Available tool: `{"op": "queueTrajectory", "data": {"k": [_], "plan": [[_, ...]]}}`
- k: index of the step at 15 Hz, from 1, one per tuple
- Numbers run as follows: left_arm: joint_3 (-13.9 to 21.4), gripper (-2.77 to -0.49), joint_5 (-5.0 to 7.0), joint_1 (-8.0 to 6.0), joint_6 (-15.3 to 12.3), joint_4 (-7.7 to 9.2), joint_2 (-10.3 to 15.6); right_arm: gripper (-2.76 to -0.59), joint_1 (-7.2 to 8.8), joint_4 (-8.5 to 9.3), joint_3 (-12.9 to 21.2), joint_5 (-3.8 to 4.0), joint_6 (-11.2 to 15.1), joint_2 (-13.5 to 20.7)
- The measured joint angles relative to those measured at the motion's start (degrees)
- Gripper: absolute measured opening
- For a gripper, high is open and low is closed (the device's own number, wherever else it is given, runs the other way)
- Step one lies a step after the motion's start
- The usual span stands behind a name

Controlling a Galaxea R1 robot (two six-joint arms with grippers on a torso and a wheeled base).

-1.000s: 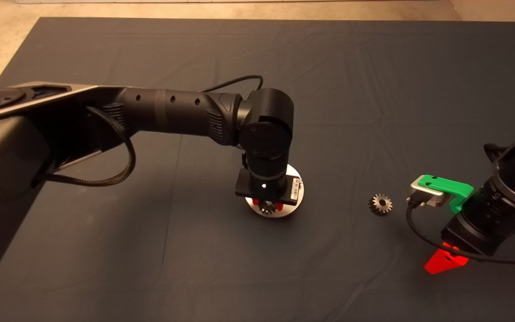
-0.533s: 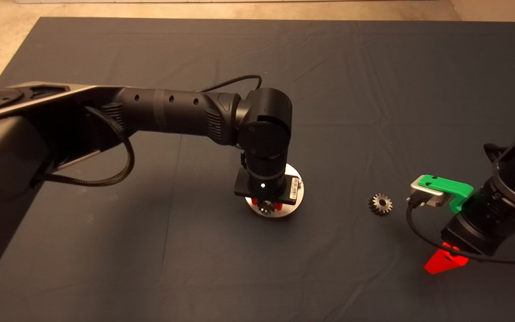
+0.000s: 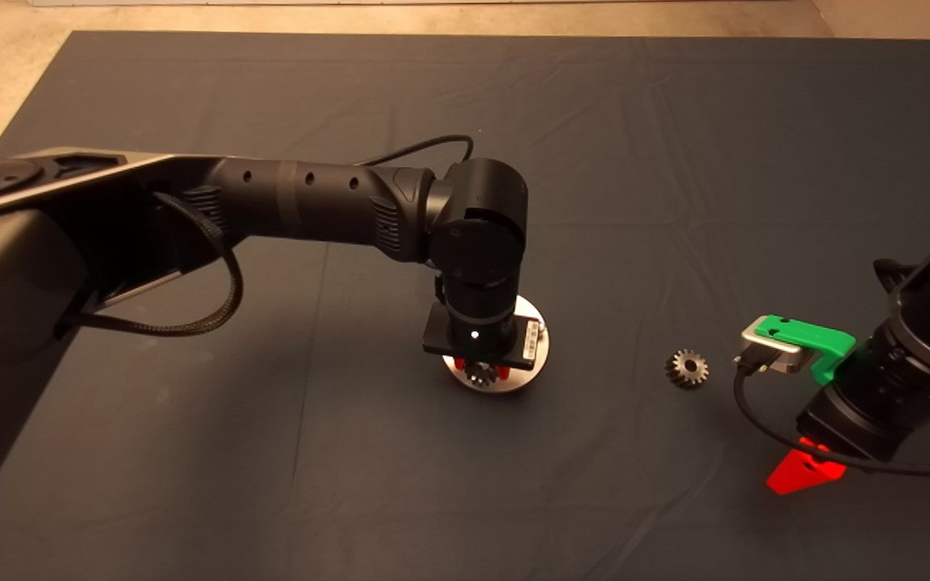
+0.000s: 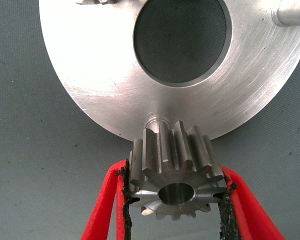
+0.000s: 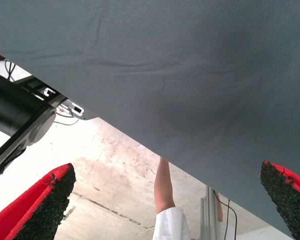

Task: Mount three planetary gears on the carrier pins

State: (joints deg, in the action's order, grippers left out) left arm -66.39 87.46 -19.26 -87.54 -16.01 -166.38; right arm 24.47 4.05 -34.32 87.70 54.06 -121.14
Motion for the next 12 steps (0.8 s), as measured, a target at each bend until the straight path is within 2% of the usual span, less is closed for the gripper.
{"op": "queueTrajectory", "data": {"k": [4,12], "plan": [[-0.32,-2.45,0.09,0.0,0.44,0.2,-0.2,-0.6,0.0,0.0,0.0,0.0,0.0,0.02],[-0.78,-2.45,0.05,-0.09,1.66,1.65,-0.27,-0.6,0.0,0.0,0.0,0.0,0.01,0.02]]}}
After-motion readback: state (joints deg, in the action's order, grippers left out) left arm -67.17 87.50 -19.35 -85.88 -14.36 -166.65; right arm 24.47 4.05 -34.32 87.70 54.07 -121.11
